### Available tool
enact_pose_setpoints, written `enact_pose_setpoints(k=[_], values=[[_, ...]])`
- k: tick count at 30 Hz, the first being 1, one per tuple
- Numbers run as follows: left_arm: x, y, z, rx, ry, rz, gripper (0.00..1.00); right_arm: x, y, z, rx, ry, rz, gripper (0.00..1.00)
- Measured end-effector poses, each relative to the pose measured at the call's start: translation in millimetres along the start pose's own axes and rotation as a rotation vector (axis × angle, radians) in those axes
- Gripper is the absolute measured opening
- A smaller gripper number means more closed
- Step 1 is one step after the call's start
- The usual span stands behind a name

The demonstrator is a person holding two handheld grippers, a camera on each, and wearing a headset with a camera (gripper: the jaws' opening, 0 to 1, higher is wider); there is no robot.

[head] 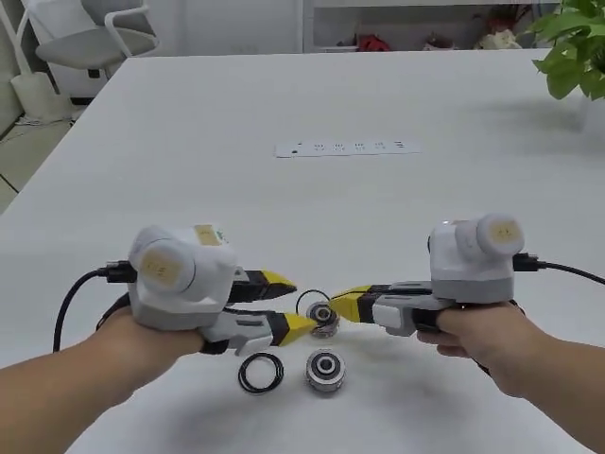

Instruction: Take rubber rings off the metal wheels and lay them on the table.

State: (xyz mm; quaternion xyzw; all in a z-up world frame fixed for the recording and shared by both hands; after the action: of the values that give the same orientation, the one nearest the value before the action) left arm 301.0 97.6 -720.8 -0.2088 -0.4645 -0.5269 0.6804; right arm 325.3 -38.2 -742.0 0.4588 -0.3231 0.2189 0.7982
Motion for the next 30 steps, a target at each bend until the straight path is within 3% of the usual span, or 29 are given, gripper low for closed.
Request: enact_pose_setpoints(k=[15, 30], values=[[-1.0, -3.5, 22.9, 0.033, -0.046, 0.042, 0.40, -2.7, 10.7, -5.0, 0.036, 0.030, 0.029, 0.00], [-15.6, -15.8, 55.8, 0.058, -0.031, 0.046, 0.45, -5.4, 25.6, -10.3, 0.074, 0.055, 0.044, 0.00]])
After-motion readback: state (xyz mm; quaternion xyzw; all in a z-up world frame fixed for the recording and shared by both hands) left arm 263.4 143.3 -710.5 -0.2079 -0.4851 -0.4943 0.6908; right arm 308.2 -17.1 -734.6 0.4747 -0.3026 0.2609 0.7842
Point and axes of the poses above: the centre of the closed fingertips' face, and the gripper's own axes: z roughly backward along the fingers, y roughly to its left, x roughly out of its top, the point moved 7 cm from there along z, roughly backward along the fingers, and after that the axes turned 12 degrees about -z, right-handed, at the moved point
